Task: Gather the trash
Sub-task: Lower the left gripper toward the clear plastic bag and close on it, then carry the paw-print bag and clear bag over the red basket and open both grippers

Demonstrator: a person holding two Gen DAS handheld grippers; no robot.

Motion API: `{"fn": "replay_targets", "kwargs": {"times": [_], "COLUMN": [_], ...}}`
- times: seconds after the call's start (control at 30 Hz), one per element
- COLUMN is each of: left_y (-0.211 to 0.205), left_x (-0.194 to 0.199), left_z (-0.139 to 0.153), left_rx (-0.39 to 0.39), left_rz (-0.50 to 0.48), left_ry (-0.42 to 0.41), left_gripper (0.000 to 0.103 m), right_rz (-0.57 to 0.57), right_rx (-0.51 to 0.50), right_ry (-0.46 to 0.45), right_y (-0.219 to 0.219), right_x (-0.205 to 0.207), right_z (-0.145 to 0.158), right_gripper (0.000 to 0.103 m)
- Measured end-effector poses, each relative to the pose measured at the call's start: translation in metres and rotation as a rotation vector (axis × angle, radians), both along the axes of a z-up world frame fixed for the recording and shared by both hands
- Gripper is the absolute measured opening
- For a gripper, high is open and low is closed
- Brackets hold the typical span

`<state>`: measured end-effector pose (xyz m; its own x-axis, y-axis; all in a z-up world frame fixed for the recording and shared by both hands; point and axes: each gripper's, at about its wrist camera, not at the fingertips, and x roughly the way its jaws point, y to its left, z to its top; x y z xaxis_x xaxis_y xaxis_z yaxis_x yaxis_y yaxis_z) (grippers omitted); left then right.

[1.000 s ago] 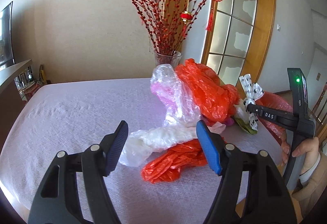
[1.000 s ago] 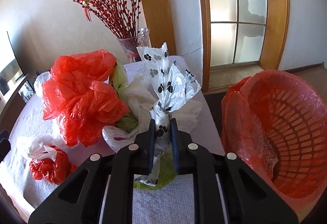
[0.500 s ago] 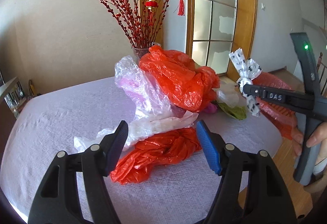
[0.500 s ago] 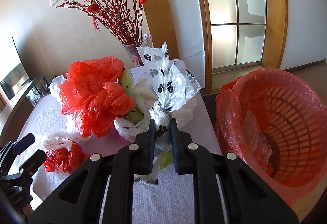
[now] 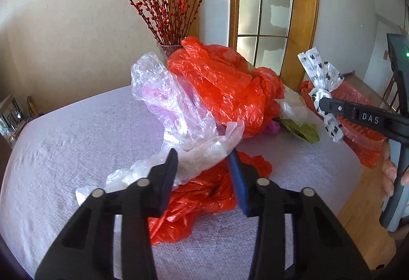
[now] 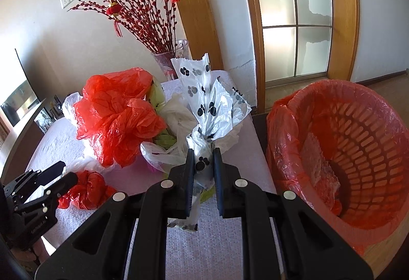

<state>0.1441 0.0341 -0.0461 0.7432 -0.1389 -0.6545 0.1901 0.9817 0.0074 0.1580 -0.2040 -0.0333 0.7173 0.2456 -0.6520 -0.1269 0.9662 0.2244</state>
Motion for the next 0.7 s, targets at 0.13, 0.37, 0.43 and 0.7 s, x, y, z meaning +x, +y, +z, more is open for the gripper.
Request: {"fn": "replay_targets", "kwargs": {"times": [0.13, 0.37, 0.43, 0.7], "left_y": [0.007, 0.025, 0.031, 0.057], "left_x": [0.005, 0.000, -0.002, -0.002], "left_z": [-0.002, -0.002, 0.000, 0.023], "left_rx": [-0.023, -0.056, -0.066, -0.111], "left_rz": [-0.002, 0.040, 0.056, 0.118], "left_ry": [0.021, 0.019, 0.010, -0.038], "left_gripper": [0.013, 0.005, 0.005, 0.004], "right_rz": [0.005, 0.011, 0.011, 0.013], "right_rx": [-0.001, 0.001, 0.004, 0.017], "right_ry": [0.004, 0.001, -0.003, -0.020], "right_y": [0.003, 0.003, 0.003, -0.001], "right_x": [0.000, -0.002, -0.004, -0.010], "right_z": [-0.001, 0.001, 0.002, 0.008], "right_gripper": [0.015, 0.015, 0.015, 0.015]}}
